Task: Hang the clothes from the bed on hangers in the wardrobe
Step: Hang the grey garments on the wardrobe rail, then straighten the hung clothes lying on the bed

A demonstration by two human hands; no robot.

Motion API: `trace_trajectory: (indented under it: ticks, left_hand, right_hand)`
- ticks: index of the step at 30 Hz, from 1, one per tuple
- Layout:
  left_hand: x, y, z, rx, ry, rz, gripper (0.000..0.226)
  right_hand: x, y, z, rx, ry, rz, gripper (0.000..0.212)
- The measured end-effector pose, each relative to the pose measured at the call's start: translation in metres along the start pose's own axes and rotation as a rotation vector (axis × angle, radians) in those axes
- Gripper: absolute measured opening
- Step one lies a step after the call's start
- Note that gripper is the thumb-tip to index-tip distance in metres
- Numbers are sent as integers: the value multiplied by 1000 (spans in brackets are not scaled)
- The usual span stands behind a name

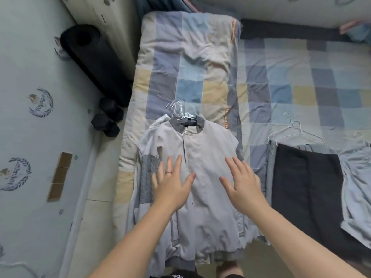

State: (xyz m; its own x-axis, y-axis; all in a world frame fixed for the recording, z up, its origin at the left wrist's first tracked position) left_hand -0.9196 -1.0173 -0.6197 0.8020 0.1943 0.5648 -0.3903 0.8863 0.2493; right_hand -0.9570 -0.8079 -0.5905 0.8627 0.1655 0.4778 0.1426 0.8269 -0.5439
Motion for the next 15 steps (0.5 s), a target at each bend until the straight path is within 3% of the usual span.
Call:
trace_trajectory:
  ticks: [8, 15]
  left_hand:
    - [58, 60, 19, -121, 29, -279, 73]
    - [106, 155, 5, -302, 73, -554, 75]
  right_hand:
    - [80, 10, 43, -70, 252, -64, 62]
    - [167, 72, 89, -206, 453, -179, 61]
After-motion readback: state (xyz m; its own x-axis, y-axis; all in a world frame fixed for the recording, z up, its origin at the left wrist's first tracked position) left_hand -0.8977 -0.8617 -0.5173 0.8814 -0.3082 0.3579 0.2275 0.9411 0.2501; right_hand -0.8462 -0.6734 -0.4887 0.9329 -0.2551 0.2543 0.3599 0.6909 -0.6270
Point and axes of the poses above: each hand's wrist, its own x-axis away from the middle knuckle, its own z-axis out of the back of the hand, y = z × x, the point moved 1 cm from there along -x, towards the middle knuckle, and after that the axes turned 15 degrees about -x, right-handed, at the moved point
